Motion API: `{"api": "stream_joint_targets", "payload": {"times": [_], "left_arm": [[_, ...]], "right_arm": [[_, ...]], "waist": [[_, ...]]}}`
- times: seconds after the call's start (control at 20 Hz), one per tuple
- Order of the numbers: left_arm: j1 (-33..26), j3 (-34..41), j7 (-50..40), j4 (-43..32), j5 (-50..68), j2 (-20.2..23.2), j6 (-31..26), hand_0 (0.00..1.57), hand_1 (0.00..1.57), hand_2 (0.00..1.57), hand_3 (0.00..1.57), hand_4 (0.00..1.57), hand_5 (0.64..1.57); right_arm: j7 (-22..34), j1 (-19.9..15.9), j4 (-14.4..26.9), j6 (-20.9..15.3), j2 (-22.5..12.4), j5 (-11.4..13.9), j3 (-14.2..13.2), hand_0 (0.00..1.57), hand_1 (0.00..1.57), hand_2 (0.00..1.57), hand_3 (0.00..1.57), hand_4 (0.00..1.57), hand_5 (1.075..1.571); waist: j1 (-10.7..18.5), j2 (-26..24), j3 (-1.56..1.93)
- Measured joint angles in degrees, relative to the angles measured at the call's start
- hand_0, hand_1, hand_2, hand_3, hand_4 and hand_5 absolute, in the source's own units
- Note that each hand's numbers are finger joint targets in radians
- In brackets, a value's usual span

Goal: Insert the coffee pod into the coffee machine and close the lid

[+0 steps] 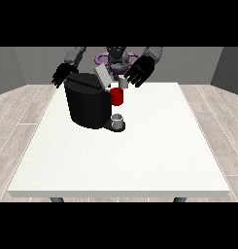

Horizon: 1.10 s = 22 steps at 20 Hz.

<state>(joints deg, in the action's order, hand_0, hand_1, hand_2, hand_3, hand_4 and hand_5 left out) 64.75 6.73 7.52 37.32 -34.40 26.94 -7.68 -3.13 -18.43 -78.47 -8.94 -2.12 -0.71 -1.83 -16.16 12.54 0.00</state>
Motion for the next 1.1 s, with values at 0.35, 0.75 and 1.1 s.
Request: {"api": "stream_joint_targets", "payload": {"times": [0.35, 0.75, 1.1], "left_arm": [[1.76, -0.08, -1.2, -0.65, -0.8, -0.81, 0.04, 1.33, 1.33, 1.34, 1.23, 0.5, 1.571], [2.1, -0.55, -1.26, -1.46, -1.93, -2.03, 0.54, 1.18, 1.18, 1.25, 1.18, 0.49, 1.571], [2.36, -0.57, -0.02, -1.55, -2.22, -1.75, -0.65, 1.19, 1.19, 1.27, 1.2, 0.51, 1.571]], "right_arm": [[0.08, -0.65, 0.2, 0.24, -0.49, -0.6, -0.88, 0.0, 0.0, 0.0, 0.0, 0.5, 1.571], [1.03, -0.43, -0.84, -0.51, 0.5, -0.53, -0.15, 0.0, 0.0, 0.0, 0.0, 0.53, 1.571], [0.19, -0.35, -0.66, -0.14, -0.12, -1.14, -1.12, 0.0, 0.0, 0.0, 0.0, 0.46, 1.571]], "waist": [[-0.65, 1.22, 0.0], [-0.84, 1.39, 0.0], [-0.12, 1.75, 0.01]]}}
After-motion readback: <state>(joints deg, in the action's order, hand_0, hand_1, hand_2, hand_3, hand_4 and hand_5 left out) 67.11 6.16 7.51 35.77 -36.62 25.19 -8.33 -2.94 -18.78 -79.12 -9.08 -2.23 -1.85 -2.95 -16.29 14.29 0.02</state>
